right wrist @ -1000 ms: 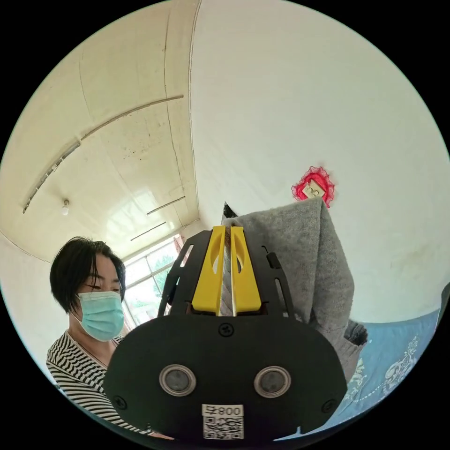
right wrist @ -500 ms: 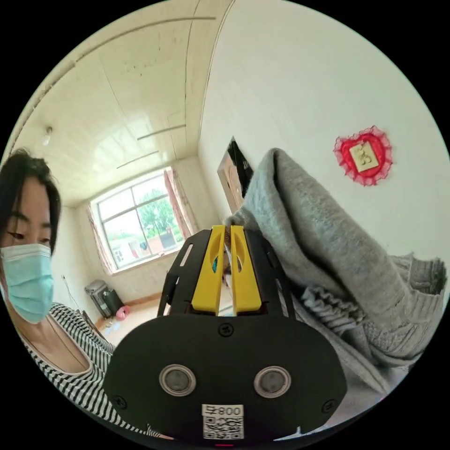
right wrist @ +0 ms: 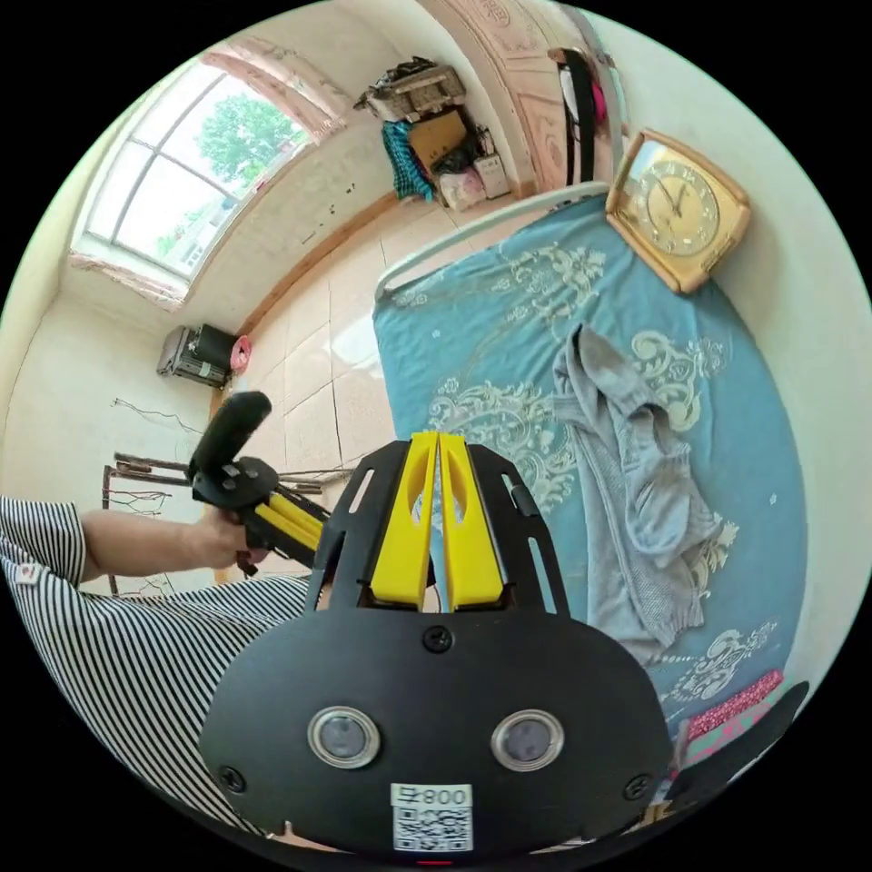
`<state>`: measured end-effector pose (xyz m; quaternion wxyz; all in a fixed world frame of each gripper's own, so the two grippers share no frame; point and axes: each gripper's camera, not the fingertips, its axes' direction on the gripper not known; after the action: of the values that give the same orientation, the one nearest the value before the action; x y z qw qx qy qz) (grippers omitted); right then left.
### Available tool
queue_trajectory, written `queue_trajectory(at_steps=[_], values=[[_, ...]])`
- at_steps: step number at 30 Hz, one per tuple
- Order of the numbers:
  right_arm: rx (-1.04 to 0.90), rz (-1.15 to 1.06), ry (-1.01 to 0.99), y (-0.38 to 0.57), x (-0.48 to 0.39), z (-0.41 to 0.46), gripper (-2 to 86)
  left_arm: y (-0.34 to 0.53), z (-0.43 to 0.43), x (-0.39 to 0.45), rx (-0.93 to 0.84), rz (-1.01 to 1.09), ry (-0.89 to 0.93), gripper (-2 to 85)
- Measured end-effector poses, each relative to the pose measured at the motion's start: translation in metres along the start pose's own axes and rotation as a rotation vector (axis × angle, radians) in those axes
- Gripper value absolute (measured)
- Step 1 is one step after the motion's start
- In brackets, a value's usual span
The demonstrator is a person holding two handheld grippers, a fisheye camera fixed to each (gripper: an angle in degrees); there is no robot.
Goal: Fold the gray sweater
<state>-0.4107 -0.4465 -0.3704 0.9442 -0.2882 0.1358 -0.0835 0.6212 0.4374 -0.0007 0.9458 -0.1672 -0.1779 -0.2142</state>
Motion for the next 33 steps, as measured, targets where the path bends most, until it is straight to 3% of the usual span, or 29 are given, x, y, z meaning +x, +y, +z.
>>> queue_trajectory(at_steps=[4,9,15,20,27,29,33], values=[[-0.015,0.456,-0.093,0.068,0.126,0.031,0.5,-0.048,0.004,-0.015,-0.112,0.021,0.017,6.4],[0.042,0.706,-0.106,0.118,0.188,0.042,2.4,-0.115,0.019,-0.018,-0.16,0.047,-0.016,8.8],[0.176,0.664,-0.07,0.06,0.217,0.06,5.3,-0.199,0.013,-0.023,-0.089,0.101,-0.187,10.3],[0.187,0.549,-0.024,-0.025,0.232,0.082,5.9,-0.262,-0.008,-0.012,-0.095,0.227,-0.488,11.5],[0.069,0.518,0.074,-0.096,0.237,0.126,6.4,-0.301,-0.005,-0.003,-0.266,0.37,-0.807,12.0],[0.009,0.52,0.089,-0.104,0.232,0.141,6.3,-0.303,0.002,-0.007,-0.368,0.383,-0.907,9.9],[-0.057,0.526,0.118,-0.111,0.211,0.151,3.9,-0.294,-0.009,0.007,-0.366,0.418,-0.964,4.4]])
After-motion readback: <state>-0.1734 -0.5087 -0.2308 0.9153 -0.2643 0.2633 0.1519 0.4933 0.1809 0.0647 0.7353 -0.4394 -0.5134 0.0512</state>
